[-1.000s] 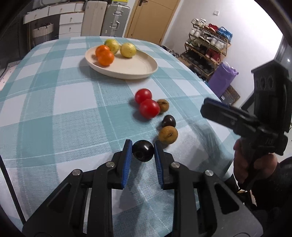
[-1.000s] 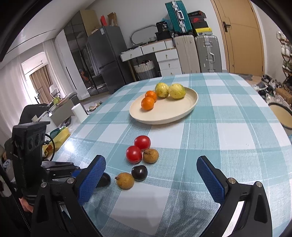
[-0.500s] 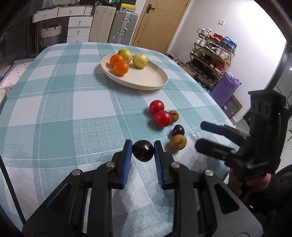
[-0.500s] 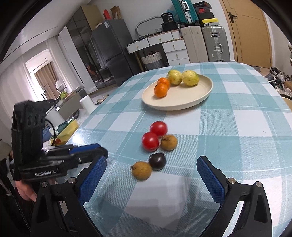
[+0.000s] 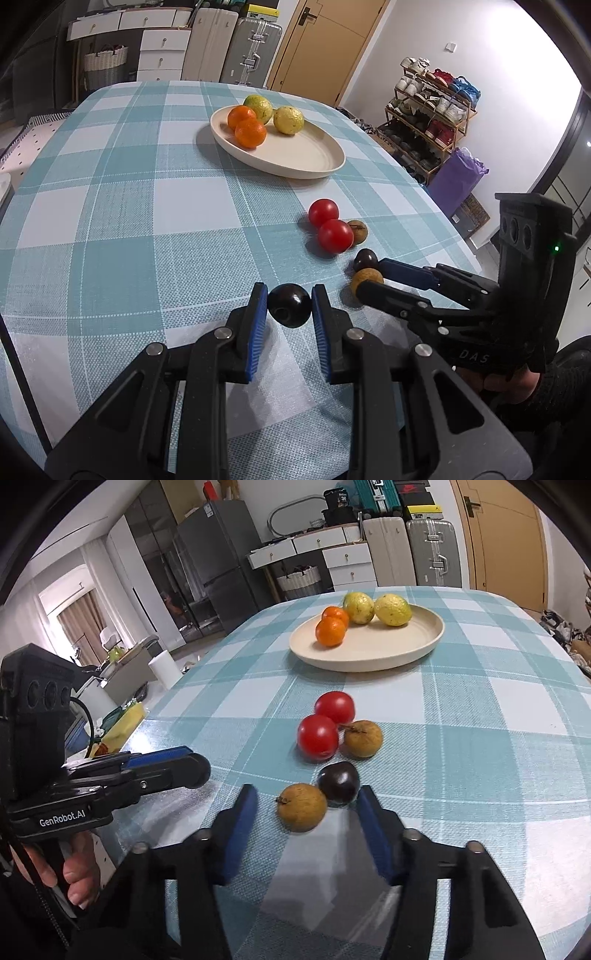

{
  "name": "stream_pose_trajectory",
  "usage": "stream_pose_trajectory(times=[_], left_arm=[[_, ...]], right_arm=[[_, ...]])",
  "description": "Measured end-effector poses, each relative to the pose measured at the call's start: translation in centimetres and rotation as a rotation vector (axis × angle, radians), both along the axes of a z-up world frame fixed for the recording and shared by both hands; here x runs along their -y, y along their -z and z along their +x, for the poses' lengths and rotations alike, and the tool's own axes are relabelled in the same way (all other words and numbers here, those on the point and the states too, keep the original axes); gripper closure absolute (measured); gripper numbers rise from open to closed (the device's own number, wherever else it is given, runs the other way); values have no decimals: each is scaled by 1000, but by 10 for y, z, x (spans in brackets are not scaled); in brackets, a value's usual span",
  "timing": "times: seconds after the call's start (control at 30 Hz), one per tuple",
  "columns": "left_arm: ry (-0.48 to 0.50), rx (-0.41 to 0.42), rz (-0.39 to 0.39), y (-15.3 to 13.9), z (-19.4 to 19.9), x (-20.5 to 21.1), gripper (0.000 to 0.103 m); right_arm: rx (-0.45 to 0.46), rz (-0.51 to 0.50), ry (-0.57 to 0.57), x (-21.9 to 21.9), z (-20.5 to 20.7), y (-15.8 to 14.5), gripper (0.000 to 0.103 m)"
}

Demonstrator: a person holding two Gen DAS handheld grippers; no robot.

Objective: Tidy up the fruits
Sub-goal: 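Grasp a dark plum with the left tool while the right tool grasps a brown fruit, then carry the plum and brown fruit over the cream plate and open both tools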

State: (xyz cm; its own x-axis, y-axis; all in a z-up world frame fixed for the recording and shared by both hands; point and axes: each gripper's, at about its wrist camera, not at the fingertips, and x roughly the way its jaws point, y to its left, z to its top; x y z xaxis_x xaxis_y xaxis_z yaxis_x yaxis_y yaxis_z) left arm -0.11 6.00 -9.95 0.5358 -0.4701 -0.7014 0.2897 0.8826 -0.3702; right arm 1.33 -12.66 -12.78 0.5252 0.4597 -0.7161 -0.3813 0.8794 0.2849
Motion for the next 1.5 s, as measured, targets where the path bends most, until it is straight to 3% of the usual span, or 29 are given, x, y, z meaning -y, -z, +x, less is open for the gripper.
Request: stream_pose_trajectory(times=[0.17, 0.33, 0.7, 1.03, 1.17, 1.5], left_arm=[[-3, -12, -6, 3, 1, -1, 81], [0, -17, -5, 4, 3, 0, 81], [-1, -32, -4, 7, 5, 2, 81], [-25, -26, 0, 5, 7, -5, 81], [-40, -31, -5, 6, 7, -12, 81], [-49, -55, -23, 14, 9, -17, 81]], right_arm=[[14, -14, 28, 1, -1, -1, 62], [13, -5, 23, 2, -4, 0, 65], [-8, 19, -25, -6, -9, 7, 86], [34, 35, -68, -13, -6, -3, 79], [54, 17, -75, -23, -1, -5, 65], [-3, -23, -60, -39, 21, 0, 59]])
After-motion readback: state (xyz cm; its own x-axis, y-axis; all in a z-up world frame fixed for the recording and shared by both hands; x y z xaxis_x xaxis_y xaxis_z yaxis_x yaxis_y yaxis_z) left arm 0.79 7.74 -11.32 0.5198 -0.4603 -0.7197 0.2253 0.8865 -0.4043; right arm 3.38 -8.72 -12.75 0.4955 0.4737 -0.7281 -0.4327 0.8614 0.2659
